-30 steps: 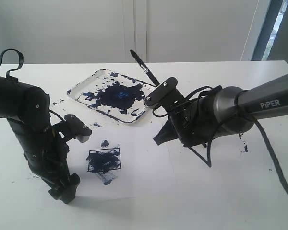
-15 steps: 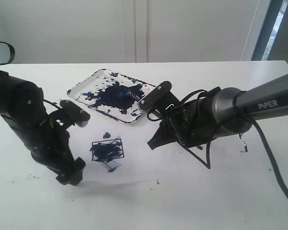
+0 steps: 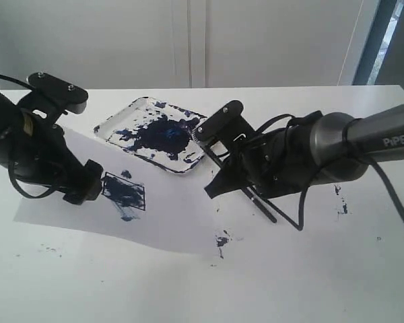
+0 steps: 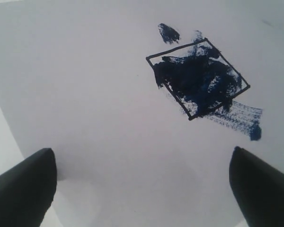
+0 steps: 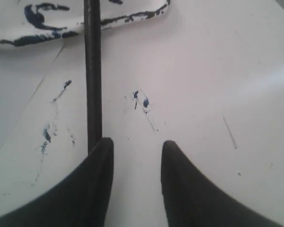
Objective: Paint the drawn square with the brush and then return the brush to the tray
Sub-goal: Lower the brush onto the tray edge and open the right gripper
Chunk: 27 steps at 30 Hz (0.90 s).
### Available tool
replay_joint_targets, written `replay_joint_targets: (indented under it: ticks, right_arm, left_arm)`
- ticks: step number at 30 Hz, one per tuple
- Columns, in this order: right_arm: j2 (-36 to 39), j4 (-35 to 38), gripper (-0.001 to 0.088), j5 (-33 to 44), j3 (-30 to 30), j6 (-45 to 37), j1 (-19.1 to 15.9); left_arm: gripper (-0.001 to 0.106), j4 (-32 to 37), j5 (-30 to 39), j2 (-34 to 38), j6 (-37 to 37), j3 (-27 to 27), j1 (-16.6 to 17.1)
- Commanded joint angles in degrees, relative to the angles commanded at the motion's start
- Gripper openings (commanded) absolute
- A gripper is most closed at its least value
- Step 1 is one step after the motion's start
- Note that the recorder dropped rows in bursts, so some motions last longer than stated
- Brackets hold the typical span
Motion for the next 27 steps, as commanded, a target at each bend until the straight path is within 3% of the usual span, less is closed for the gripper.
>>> replay_joint_targets:
  ticks: [10,12,17,27]
  right_arm:
    - [-4.66,4.6,0.0323,-5.41,0.12,0.0,0.6]
    - [-4.66,4.6,0.0271,-10.82,0.56,-0.1,0.6]
    - [-3.32,2.91,-0.0001,-34.07,1.47,-0.23,0.6]
    - [5.01,3.07,0.0,-28.05,1.33,2.97,0.6]
  left_arm:
    - [0.098,2.24,0.62,-1.34,-0.7,0.0,0.0]
    - [0.098,2.13,0.47,-1.44,-0.7,0.0,0.0]
    - [0.098,-2.7,0.07,-0.69,-0.18,0.0,0.0]
    - [0.094,-6.56,-1.2,-0.69,2.74,0.0,0.0]
